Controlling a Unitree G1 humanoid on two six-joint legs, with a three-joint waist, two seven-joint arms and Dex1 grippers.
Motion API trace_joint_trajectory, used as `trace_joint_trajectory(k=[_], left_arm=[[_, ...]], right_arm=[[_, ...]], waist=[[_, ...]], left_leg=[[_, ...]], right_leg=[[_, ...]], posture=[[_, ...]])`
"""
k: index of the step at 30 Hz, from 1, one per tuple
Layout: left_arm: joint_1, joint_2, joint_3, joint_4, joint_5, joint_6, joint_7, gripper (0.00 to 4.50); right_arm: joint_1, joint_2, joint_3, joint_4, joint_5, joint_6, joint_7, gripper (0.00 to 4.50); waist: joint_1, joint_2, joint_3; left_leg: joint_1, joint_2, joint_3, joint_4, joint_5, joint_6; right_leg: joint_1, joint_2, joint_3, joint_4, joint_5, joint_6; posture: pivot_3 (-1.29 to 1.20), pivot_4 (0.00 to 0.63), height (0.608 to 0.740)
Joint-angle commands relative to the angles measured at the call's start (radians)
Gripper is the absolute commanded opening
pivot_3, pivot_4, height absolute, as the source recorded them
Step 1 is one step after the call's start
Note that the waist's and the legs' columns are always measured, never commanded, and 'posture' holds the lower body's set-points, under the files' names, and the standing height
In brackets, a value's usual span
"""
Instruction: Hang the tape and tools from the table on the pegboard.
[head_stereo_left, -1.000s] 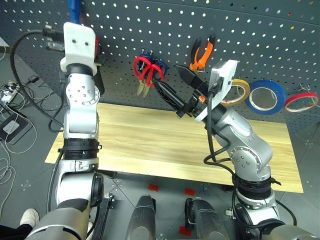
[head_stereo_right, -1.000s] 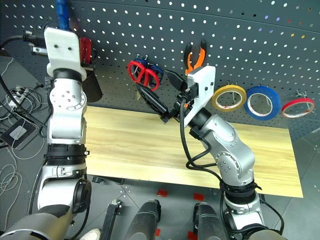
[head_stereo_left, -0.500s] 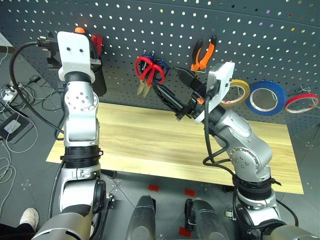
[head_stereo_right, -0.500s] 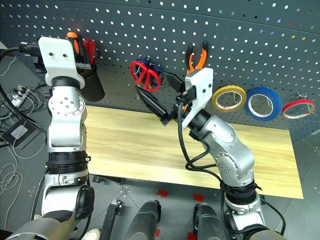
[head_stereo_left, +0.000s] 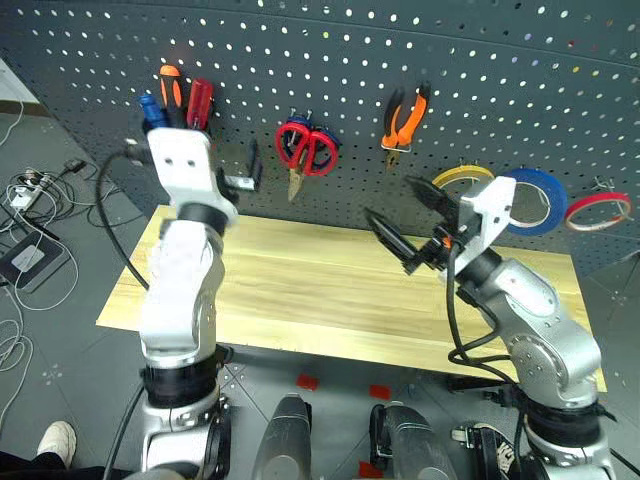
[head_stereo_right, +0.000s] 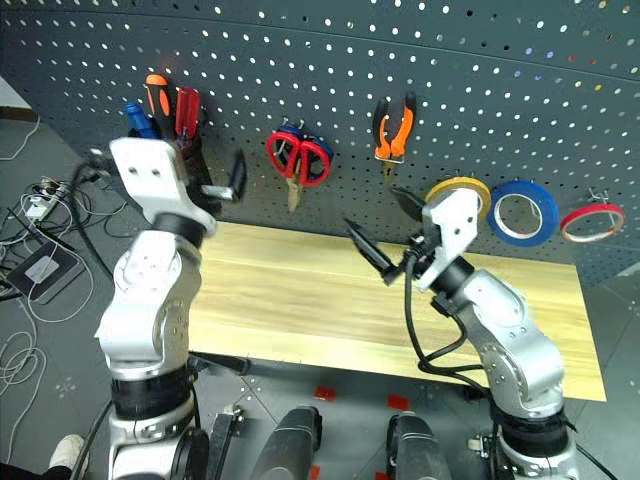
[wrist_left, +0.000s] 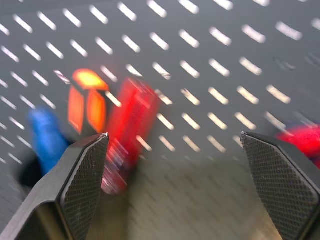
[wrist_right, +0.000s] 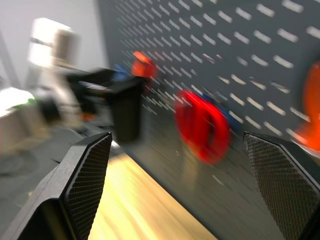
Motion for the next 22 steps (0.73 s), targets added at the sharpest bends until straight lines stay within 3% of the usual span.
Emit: trace_joint_trajectory(k=[1, 8, 14, 22], left_arm=[[0.144, 0.007, -0.06, -0.112, -0.008, 0.017, -0.043, 4.45], [0.381, -0.03, -0.127, 0.073, -0.008, -0.036, -0.086, 4.45], [0.357, -0.029, -0.135, 0.229, -0.01, -0.092, -0.136, 4.45], [0.346, -0.009, -0.127, 0.341, -0.005, -0.14, -0.186, 4.45]], right_arm=[[0.094, -0.015, -0.024, -0.028, -0.136, -0.034, -0.107, 4.5], [0.257, 0.068, -0.044, 0.078, -0.333, -0.035, -0.324, 4.5], [0.353, 0.158, -0.066, 0.17, -0.39, -0.049, -0.416, 4.5], [0.406, 0.17, -0.077, 0.245, -0.427, -0.088, -0.418, 4.5]], waist=[[0.0, 0.003, -0.013], [0.0, 0.011, -0.045], [-0.003, 0.016, -0.064], [-0.019, 0.021, -0.082]], left_leg=[[0.0, 0.0, 0.0, 0.0, 0.0, 0.0], [0.008, -0.002, 0.002, -0.004, 0.0, 0.001], [0.013, -0.001, 0.001, -0.007, -0.001, 0.002], [0.016, -0.001, 0.002, -0.009, -0.003, 0.006]], right_leg=[[0.0, 0.0, 0.0, 0.0, 0.0, 0.0], [0.006, 0.0, 0.003, -0.006, -0.001, -0.001], [0.012, 0.001, 0.002, -0.012, -0.001, -0.001], [0.016, 0.001, 0.002, -0.016, -0.001, -0.001]], posture=[[0.19, 0.185, 0.74], [0.14, 0.171, 0.74], [0.11, 0.164, 0.74], [0.08, 0.17, 0.74]])
